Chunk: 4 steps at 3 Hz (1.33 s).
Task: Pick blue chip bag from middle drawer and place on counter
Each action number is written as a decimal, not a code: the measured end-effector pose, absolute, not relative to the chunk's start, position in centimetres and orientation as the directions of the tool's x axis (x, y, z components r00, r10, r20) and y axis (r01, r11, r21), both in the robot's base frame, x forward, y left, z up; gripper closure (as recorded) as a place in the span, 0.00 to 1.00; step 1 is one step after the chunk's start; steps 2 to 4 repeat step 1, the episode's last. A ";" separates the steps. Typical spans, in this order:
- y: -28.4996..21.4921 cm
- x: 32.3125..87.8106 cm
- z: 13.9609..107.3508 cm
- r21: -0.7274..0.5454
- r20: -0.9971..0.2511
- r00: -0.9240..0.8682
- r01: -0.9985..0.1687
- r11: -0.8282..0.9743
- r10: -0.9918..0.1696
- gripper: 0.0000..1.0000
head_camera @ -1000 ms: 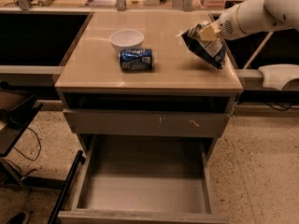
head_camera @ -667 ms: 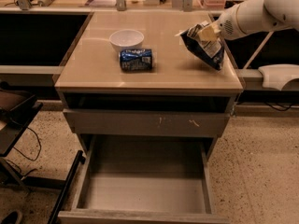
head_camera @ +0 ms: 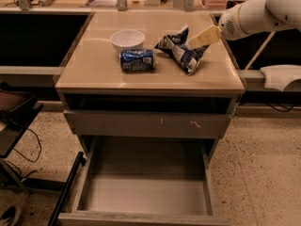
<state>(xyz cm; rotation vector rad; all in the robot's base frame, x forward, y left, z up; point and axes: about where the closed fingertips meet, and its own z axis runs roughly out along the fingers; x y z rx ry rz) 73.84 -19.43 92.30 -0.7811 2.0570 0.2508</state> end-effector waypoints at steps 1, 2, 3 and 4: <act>-19.4 73.8 92.3 -0.114 -0.807 -0.401 -0.615 0.780 -0.434 0.00; -19.4 73.8 92.3 -0.114 -0.807 -0.401 -0.615 0.780 -0.434 0.00; -19.4 73.8 92.3 -0.114 -0.807 -0.401 -0.615 0.780 -0.434 0.00; -19.4 73.8 92.3 -0.114 -0.807 -0.401 -0.615 0.780 -0.434 0.00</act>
Offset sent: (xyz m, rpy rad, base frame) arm 0.0000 0.0000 0.0000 0.0000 0.0000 0.0000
